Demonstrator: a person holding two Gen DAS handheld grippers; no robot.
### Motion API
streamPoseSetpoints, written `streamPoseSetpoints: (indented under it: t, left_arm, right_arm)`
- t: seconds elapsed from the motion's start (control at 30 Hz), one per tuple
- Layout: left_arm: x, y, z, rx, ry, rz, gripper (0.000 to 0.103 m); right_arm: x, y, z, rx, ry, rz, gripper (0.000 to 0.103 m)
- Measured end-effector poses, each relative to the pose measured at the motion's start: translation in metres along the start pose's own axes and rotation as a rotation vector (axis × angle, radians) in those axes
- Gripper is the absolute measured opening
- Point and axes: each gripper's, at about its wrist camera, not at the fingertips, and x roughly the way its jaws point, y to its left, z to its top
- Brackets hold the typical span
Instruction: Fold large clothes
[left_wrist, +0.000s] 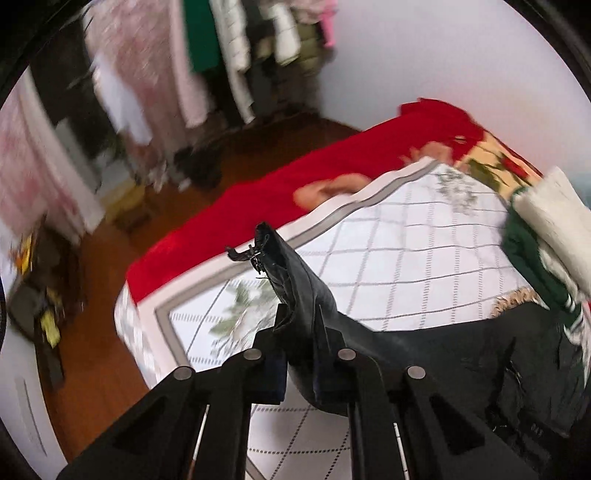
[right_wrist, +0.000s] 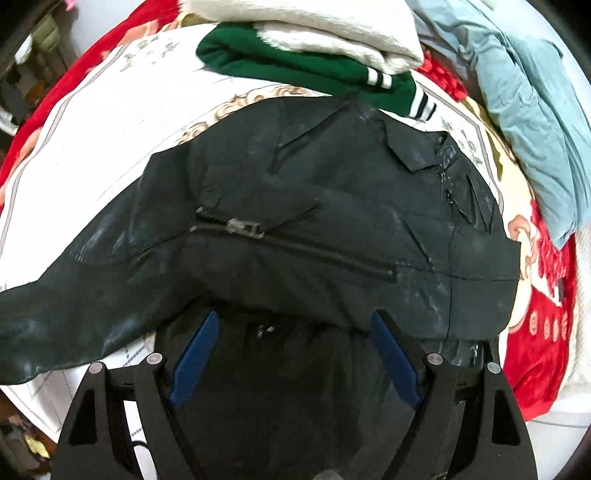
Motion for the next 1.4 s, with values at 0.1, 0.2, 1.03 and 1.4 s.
streamPoseSetpoints:
  t: [0.1,0.2,1.03,1.4]
  left_arm:
    - [-0.020,-0.036,0.004,0.102,-0.060,-0.014,0.006]
    - [-0.040,-0.074,0.002,0.197,-0.123,-0.027,0.006]
    - [-0.106,-0.472,-0.229,0.832,0.153,-0.628,0.005]
    - [-0.071,-0.423,-0.216,0.669,0.316,-0.650,0.090]
  right_arm:
    - [0.009,-0.022,0.006,0.048,0.006,0.045,0.086]
    - [0.016,-0.057,0.011,0.087,0.020,0.085,0.086]
    - [0.073,-0.403,-0.062,0.528,0.146,0.031,0.086]
    - [0.077,-0.436,-0.071,0.603,0.135,0.223,0.086]
